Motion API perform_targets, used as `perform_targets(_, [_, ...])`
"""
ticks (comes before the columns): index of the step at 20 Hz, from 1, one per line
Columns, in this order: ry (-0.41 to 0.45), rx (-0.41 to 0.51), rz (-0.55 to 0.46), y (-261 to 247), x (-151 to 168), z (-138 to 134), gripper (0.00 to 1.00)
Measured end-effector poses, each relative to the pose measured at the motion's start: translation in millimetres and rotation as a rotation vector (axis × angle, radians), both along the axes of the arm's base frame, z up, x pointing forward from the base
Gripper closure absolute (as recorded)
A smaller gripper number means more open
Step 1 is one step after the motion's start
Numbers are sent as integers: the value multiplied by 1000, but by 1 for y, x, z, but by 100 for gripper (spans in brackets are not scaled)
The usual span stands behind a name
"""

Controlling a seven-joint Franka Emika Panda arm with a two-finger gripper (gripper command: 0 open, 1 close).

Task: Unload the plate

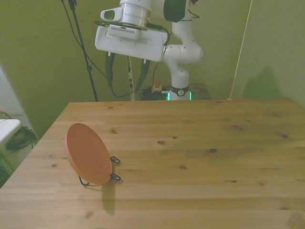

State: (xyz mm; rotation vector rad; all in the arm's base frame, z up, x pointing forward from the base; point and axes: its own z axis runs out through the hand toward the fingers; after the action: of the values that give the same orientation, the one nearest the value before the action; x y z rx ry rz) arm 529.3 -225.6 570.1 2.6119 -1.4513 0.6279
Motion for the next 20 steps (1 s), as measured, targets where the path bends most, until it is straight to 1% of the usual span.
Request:
perform_targets(5, [-50,-59,-45,-48,33,-8,0])
perform_targets(9, [-48,-93,-105,-85,62,-22,0])
perform_targets(12, [-38,-113,-139,-104,78,-35,0])
perform_targets(16, [-23,-133,-158,-116,89,-47,0])
perform_targets(20, [-8,-137,-163,-121,91,-57,0])
